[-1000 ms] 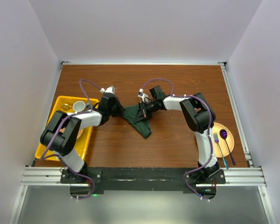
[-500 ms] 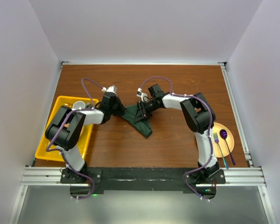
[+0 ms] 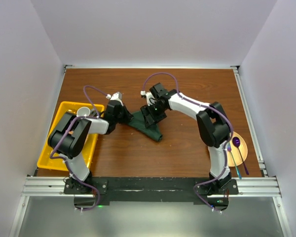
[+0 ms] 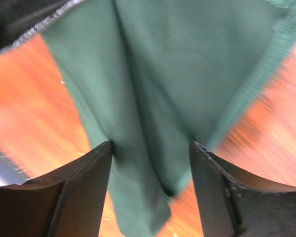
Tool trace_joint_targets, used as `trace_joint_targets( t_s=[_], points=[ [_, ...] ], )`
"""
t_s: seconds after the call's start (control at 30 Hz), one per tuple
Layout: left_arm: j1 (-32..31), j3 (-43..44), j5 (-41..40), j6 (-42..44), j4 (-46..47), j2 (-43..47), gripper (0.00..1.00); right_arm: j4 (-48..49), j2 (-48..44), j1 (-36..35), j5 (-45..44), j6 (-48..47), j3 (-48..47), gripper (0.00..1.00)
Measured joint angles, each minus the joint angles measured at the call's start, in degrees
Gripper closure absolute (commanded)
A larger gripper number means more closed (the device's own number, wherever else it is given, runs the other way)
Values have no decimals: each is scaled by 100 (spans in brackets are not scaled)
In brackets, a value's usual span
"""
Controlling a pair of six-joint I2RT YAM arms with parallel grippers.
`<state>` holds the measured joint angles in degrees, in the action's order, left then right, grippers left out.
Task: Fold the napkin, place the utensils inside, and roll it up
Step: Roll the napkin with the utensil
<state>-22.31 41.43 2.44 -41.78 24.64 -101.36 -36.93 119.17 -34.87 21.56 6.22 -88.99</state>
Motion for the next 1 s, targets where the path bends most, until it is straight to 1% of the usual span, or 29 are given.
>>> trace_joint_targets(
  t_s=[0.07, 0.17, 0.27, 0.33, 0.43, 0.57, 0.77, 1.0],
  points=[
    [13, -7, 31, 0, 7, 0, 100, -20, -328, -219, -732, -208, 138, 25],
    [17, -7, 55, 0, 4, 0, 100, 63, -885, -811, -1707, -562, 424, 24],
    [26, -7, 81, 0, 0, 0, 100, 260, -1233, -1451, -2385, -883, 651, 24],
    [35, -7, 101, 0, -4, 0, 100, 361, -1259, -1805, -2697, -1047, 686, 24],
    [50, -7, 140, 0, -9, 0, 100, 487, -1147, -2015, -3001, -1202, 688, 24],
    [61, 4, 188, 0, -33, -2, 100, 730, -911, -2024, -3405, -1362, 737, 27],
    [76, 122, 251, 0, -173, -50, 100, 1115, -767, -2074, -3692, -1523, 1117, 30],
    [81, 275, 363, 2, -310, -142, 100, 1469, -702, -2142, -3866, -1537, 1370, 40]
  ],
)
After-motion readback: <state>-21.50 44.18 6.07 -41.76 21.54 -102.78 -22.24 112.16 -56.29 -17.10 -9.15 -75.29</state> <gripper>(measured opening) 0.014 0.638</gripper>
